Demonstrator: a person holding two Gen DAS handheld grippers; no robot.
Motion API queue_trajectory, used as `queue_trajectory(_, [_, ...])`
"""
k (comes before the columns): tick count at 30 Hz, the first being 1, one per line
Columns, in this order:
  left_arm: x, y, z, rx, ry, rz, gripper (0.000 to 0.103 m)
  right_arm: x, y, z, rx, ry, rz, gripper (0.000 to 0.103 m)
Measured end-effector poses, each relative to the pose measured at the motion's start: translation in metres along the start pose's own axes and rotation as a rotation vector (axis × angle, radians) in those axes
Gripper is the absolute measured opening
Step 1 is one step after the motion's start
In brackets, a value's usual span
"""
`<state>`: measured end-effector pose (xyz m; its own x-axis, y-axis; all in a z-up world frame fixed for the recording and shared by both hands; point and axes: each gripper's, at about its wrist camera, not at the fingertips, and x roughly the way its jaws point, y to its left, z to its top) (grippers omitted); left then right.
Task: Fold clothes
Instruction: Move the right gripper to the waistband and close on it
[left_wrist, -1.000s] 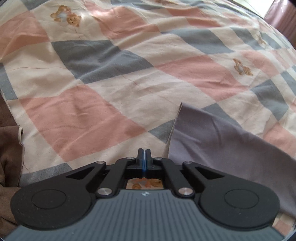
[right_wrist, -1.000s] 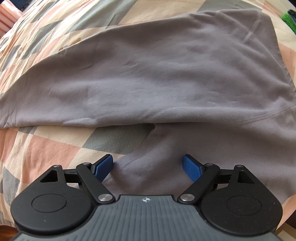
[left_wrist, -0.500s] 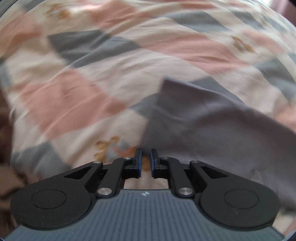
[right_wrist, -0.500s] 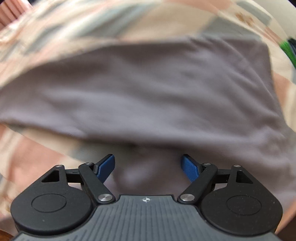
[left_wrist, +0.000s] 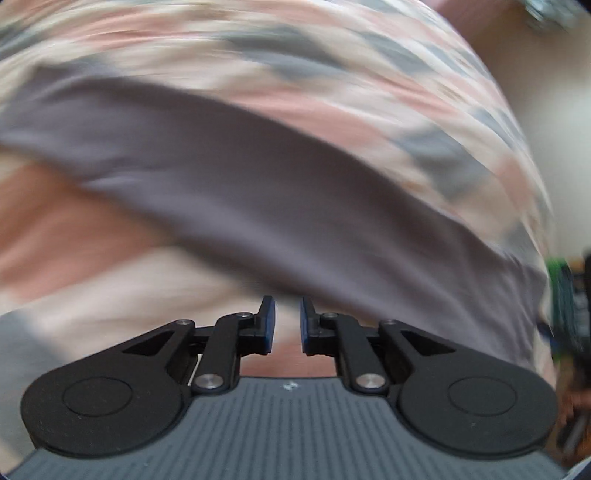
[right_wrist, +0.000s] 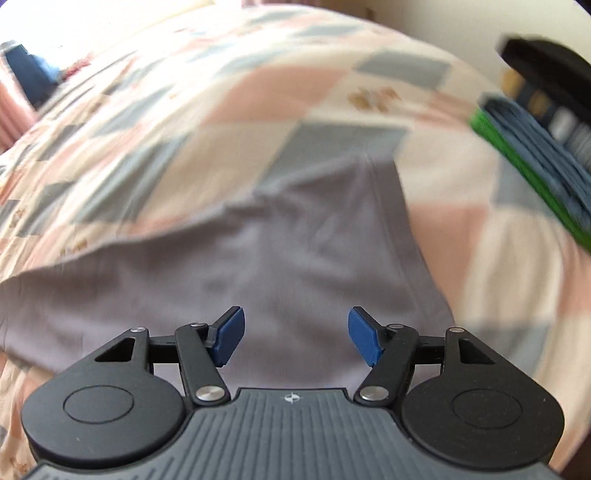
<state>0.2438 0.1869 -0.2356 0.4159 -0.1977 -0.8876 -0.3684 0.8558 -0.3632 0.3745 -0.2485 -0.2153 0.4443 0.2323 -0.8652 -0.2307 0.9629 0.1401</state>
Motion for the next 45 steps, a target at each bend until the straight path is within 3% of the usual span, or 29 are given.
queue_trajectory(5, [0.047,-0.082,0.033,0.232,-0.03,-0.054,0.009,0.044,0.016,0.037,-0.143,0.039,0.213,0.066])
queue_trajectory(6, [0.058,-0.095,0.039,0.277,-0.039,-0.058,0.014,0.056,0.021,0.043,-0.187,0.065,0.264,0.066])
queue_trajectory(7, [0.072,-0.104,0.044,0.327,-0.044,-0.019,0.018,0.069,0.025,0.049,-0.233,0.085,0.287,0.065])
queue_trajectory(9, [0.103,-0.113,0.056,0.406,-0.045,0.116,0.017,0.094,0.026,0.06,-0.304,0.102,0.277,0.06])
queue_trajectory(10, [0.115,-0.106,0.065,0.393,-0.046,0.171,0.007,0.105,0.022,0.068,-0.323,0.094,0.239,0.058])
queue_trajectory(12, [0.119,-0.083,0.085,0.258,-0.071,0.21,0.003,0.119,0.003,0.087,-0.281,0.057,0.169,0.045])
queue_trajectory(14, [0.105,-0.064,0.098,0.106,-0.117,0.221,0.003,0.119,-0.029,0.105,-0.173,0.015,0.106,0.054])
queue_trajectory(16, [0.084,-0.058,0.097,0.039,-0.163,0.262,0.008,0.111,-0.062,0.114,-0.089,-0.004,0.111,0.056])
queue_trajectory(19, [0.054,-0.061,0.071,0.01,-0.149,0.231,0.009,0.08,-0.108,0.103,-0.004,-0.005,0.169,0.064])
queue_trajectory(23, [0.018,-0.069,-0.001,-0.021,-0.035,0.129,0.009,0.028,-0.155,0.057,0.116,0.038,0.181,0.066])
queue_trajectory(26, [-0.002,-0.088,-0.073,-0.034,0.063,0.073,0.009,-0.013,-0.156,0.004,0.125,0.101,0.213,0.066])
queue_trajectory(28, [-0.009,-0.098,-0.117,-0.021,0.117,0.068,0.01,-0.032,-0.142,-0.027,0.063,0.137,0.216,0.065])
queue_trajectory(31, [-0.015,-0.1,-0.17,-0.037,0.201,0.127,0.011,-0.041,-0.125,-0.063,-0.066,0.186,0.115,0.063])
queue_trajectory(32, [-0.02,-0.094,-0.184,-0.07,0.217,0.134,0.011,-0.043,-0.132,-0.07,-0.042,0.199,0.096,0.063])
queue_trajectory(38, [-0.059,-0.066,-0.217,-0.214,0.178,0.216,0.014,-0.06,-0.202,-0.104,0.31,0.185,0.168,0.064])
queue_trajectory(40, [-0.068,-0.066,-0.216,-0.217,0.151,0.227,0.016,-0.063,-0.206,-0.099,0.308,0.139,0.208,0.064])
queue_trajectory(42, [-0.075,-0.068,-0.215,-0.212,0.134,0.236,0.016,-0.059,-0.196,-0.076,0.233,0.098,0.271,0.056])
queue_trajectory(45, [-0.076,-0.077,-0.205,-0.19,0.111,0.225,0.018,-0.045,-0.177,-0.036,0.123,0.059,0.365,0.054])
